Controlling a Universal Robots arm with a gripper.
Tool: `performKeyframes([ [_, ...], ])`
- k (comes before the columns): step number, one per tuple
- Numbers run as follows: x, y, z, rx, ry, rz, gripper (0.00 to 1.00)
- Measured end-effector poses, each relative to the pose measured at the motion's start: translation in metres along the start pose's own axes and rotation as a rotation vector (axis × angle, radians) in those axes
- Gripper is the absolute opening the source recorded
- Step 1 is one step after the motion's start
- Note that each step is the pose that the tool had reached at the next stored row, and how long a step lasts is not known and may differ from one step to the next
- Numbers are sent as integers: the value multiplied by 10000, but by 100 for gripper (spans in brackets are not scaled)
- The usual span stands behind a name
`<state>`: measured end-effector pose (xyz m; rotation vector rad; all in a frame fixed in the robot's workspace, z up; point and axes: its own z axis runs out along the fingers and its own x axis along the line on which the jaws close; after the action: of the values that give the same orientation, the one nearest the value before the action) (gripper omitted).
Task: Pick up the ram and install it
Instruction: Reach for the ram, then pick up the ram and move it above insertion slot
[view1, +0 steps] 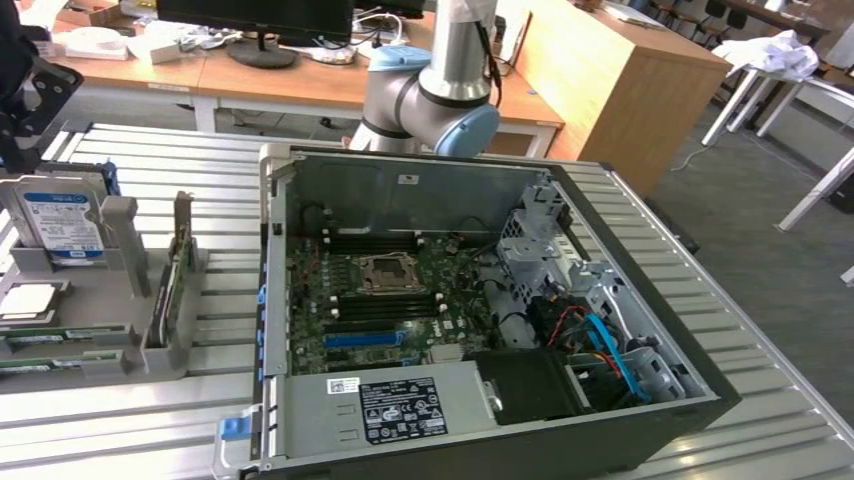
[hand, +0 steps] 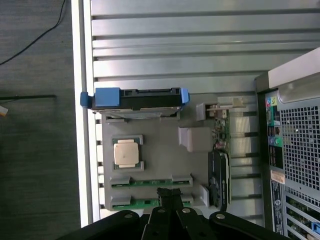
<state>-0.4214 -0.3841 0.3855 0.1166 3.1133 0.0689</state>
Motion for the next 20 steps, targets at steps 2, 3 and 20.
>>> performKeyframes([
  [2, -1, -10, 0, 0, 0, -1, 11],
  [3, -1, -16, -1, 1, 0, -1, 11],
  [20, -8, -109, -5, 5, -1, 0, 11],
])
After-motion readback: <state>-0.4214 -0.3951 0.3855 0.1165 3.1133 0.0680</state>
